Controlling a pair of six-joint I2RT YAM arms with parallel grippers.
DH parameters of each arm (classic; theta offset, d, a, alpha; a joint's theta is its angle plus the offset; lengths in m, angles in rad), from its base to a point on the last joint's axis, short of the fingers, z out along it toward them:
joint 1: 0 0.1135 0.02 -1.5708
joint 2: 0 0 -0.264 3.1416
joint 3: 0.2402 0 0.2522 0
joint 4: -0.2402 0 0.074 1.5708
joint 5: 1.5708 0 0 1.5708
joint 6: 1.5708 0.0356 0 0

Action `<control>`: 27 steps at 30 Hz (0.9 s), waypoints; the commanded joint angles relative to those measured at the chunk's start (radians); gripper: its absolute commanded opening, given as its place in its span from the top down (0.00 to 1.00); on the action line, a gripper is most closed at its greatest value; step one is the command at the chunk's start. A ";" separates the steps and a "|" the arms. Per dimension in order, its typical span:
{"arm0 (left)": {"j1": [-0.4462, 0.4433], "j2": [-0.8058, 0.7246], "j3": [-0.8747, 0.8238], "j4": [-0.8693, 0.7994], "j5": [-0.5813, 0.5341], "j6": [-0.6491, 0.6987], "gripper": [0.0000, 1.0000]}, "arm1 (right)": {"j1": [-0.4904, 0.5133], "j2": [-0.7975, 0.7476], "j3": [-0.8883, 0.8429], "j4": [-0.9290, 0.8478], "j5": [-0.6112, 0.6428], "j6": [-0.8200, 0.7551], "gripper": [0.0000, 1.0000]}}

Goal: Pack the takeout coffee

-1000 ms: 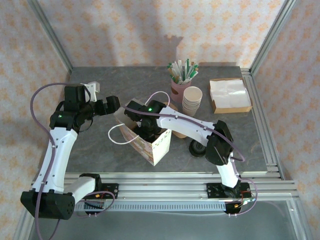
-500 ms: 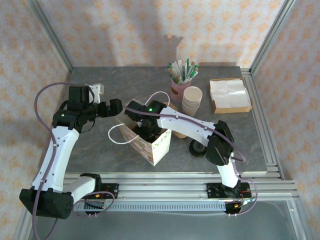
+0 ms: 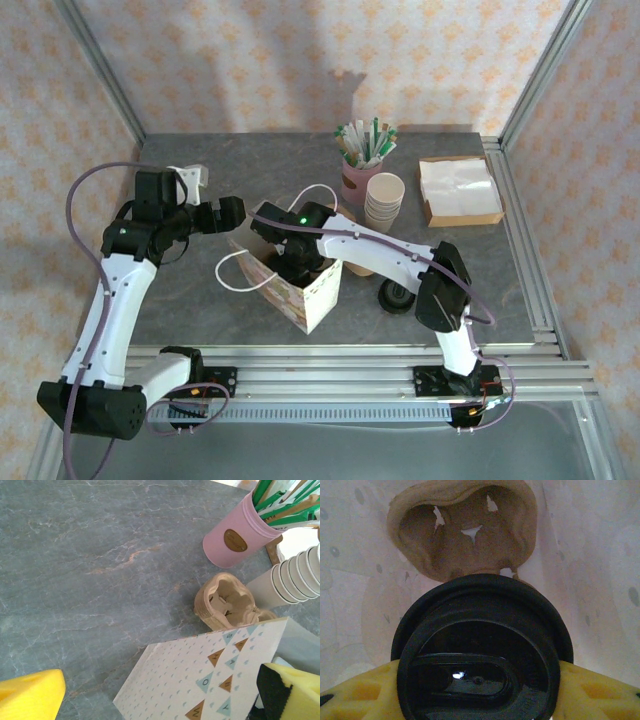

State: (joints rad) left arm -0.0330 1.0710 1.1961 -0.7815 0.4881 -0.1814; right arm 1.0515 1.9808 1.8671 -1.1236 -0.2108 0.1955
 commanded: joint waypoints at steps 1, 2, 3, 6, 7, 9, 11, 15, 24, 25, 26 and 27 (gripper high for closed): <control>-0.007 -0.006 0.025 -0.016 0.016 0.022 0.00 | 0.008 -0.033 -0.028 -0.001 -0.020 0.018 0.47; -0.007 0.000 0.025 -0.019 0.028 0.030 0.00 | 0.008 -0.036 -0.029 -0.001 -0.018 0.017 0.47; -0.007 0.004 0.025 -0.022 0.041 0.037 0.00 | 0.008 -0.037 -0.031 -0.001 -0.018 0.018 0.47; -0.016 0.010 0.024 -0.021 0.058 0.047 0.00 | 0.008 -0.046 -0.037 0.005 -0.017 0.017 0.47; -0.020 0.013 0.023 -0.022 0.067 0.052 0.00 | 0.008 -0.047 -0.039 0.007 -0.017 0.018 0.47; -0.034 0.022 0.030 -0.035 0.083 0.070 0.01 | 0.008 -0.049 -0.042 0.010 -0.014 0.017 0.47; -0.045 0.028 0.036 -0.043 0.088 0.081 0.00 | 0.008 -0.054 -0.047 0.013 -0.015 0.018 0.47; -0.052 0.041 0.028 -0.045 0.061 0.085 0.01 | 0.008 -0.063 -0.056 0.018 -0.012 0.018 0.47; -0.053 0.106 0.026 -0.047 -0.033 0.061 0.13 | 0.008 -0.130 -0.119 0.077 0.001 0.025 0.48; -0.054 0.110 0.025 -0.047 -0.039 0.059 0.15 | 0.007 -0.140 -0.129 0.086 0.002 0.025 0.49; -0.054 0.113 0.024 -0.047 -0.047 0.059 0.17 | 0.007 -0.151 -0.139 0.095 0.005 0.025 0.49; -0.054 0.113 0.023 -0.045 -0.057 0.058 0.19 | 0.008 -0.163 -0.153 0.107 0.004 0.025 0.49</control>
State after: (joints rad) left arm -0.0799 1.1824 1.2018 -0.8043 0.4850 -0.1291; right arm 1.0523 1.8812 1.7397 -1.0458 -0.2173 0.2092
